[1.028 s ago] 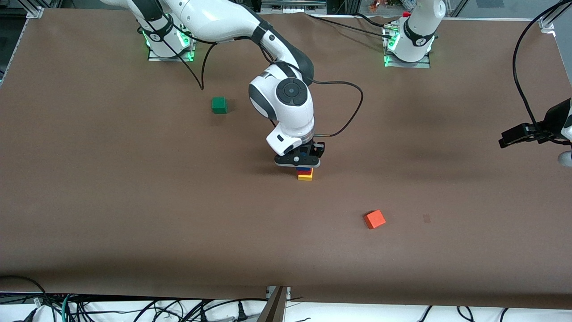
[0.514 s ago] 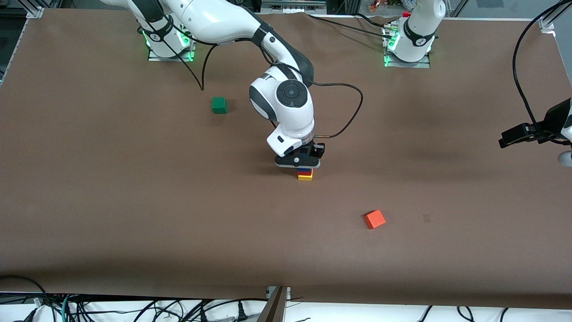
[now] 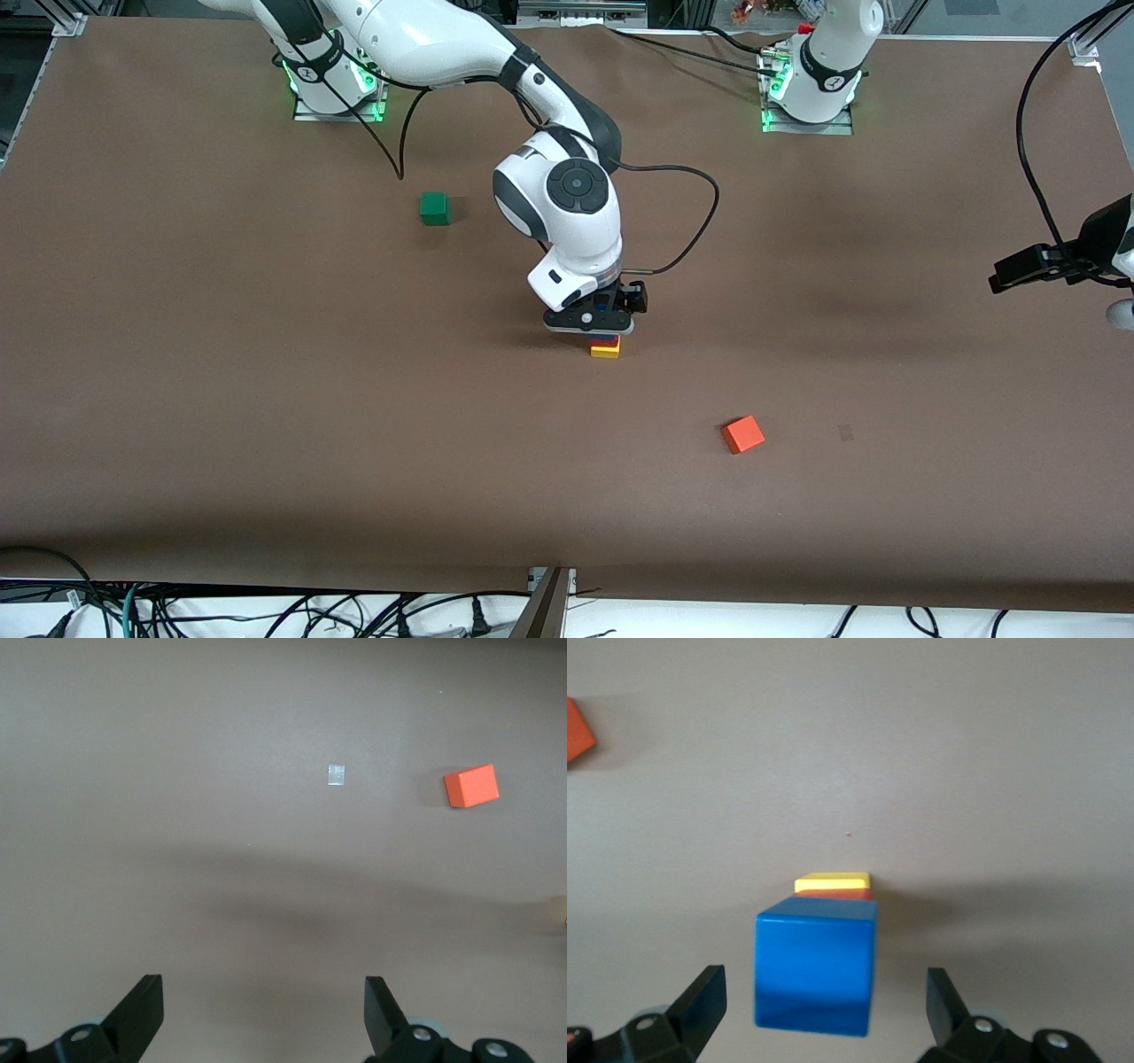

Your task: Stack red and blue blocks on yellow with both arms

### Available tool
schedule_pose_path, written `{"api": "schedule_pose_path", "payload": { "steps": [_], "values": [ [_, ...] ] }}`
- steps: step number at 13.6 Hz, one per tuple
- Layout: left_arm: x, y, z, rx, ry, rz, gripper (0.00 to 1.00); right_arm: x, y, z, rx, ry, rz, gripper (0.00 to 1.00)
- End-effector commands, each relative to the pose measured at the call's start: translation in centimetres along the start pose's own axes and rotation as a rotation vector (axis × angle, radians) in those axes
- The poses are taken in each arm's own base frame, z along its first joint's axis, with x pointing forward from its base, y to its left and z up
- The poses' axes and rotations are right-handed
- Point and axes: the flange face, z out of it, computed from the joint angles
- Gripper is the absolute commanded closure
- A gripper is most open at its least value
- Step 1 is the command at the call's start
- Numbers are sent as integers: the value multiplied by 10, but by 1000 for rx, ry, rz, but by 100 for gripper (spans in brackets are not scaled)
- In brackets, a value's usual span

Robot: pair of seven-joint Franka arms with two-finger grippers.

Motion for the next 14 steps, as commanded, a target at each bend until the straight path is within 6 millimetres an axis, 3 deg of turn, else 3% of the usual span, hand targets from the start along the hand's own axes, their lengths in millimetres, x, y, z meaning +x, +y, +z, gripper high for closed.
{"api": "schedule_pose_path", "payload": {
  "steps": [1, 3, 5, 7, 10, 14],
  "values": [
    [0, -1, -5, -16, 9, -1, 0, 25, 19, -54, 3, -6, 44, 0],
    [0, -1, -5, -16, 9, -1, 0, 45, 35, -77, 14, 19, 73, 0],
    [0, -1, -5, -16, 9, -1, 0, 77, 66, -116, 49, 31, 136, 0],
    [0, -1, -5, -17, 9, -1, 0, 84, 85, -148, 52, 1, 150, 0],
    [0, -1, -5, -16, 10, -1, 0, 116, 150, -182, 6, -47, 109, 0],
    [0, -1, -5, -17, 10, -3, 0, 134, 223, -228, -5, -154, 95, 0]
  ]
}}
